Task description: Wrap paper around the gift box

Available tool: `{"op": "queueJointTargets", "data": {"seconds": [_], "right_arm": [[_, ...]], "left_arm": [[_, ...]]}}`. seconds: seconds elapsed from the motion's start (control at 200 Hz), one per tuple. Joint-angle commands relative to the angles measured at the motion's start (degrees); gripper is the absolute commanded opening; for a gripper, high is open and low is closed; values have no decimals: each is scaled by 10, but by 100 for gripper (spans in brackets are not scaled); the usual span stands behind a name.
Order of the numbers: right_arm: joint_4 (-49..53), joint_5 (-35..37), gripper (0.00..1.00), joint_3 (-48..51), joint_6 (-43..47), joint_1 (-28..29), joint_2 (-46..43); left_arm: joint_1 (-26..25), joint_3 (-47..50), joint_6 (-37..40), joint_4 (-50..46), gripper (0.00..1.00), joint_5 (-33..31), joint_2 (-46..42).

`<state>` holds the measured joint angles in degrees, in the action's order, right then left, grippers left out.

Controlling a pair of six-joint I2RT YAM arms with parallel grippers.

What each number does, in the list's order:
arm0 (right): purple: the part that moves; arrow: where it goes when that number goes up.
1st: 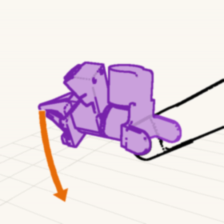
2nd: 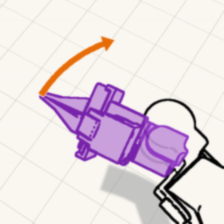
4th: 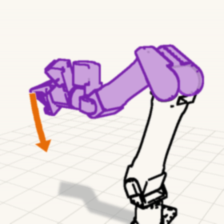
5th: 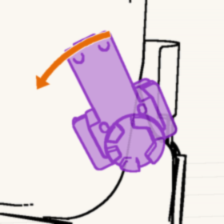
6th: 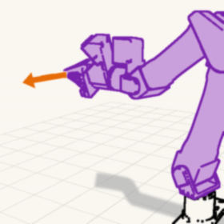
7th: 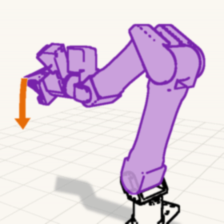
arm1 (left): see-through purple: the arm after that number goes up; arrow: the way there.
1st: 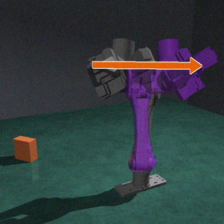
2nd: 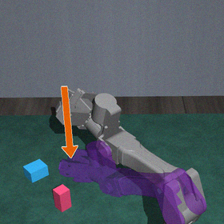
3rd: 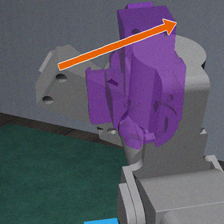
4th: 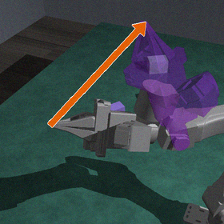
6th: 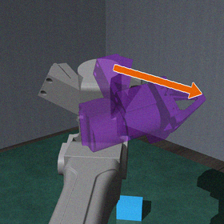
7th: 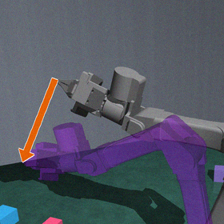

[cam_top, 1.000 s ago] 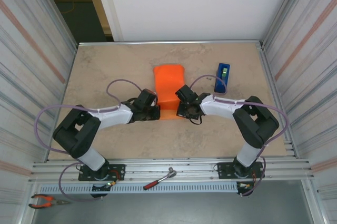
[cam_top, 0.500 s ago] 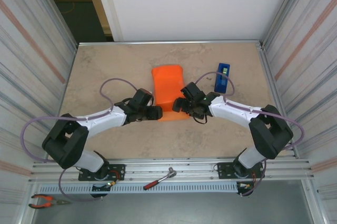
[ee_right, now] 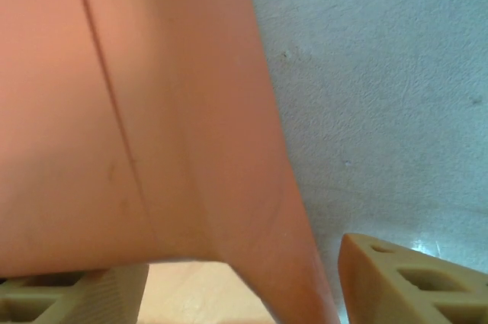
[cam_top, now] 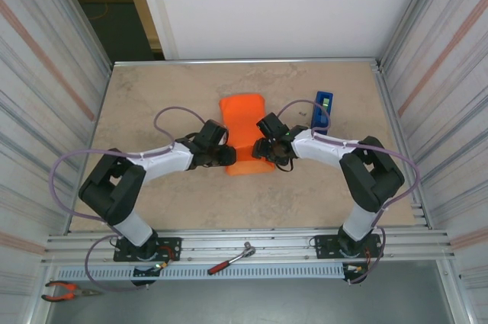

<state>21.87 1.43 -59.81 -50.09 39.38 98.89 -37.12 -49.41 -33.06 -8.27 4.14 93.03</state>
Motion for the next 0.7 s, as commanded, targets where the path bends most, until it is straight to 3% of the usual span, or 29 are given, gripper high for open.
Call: {"op": "queueJointTargets", "data": {"seconds": [0.0, 0.09, 0.311, 0.476, 0.546, 0.621, 0.696], "right_arm": [[-6, 1, 55, -10, 4, -3, 14], [-11, -1, 45, -11, 2, 0, 15], [-15, 4, 18, -10, -11, 15, 16], [-19, 10, 8, -6, -28, 29, 18], [-20, 11, 13, -5, -32, 32, 18], [-14, 17, 41, -5, -37, 32, 15], [-10, 22, 51, -2, -35, 29, 11]], "left_arm": [[-3, -16, 2, 10, 30, -22, 12], [-6, -18, 1, 13, 25, -29, 20], [-18, -23, -10, 14, 30, -47, 29], [-27, -23, -21, 7, 11, -72, 32], [-29, -24, -23, 5, 9, -76, 36], [-30, -24, -23, 1, 8, -80, 37], [-30, -24, -21, -3, 7, -85, 36]]}}
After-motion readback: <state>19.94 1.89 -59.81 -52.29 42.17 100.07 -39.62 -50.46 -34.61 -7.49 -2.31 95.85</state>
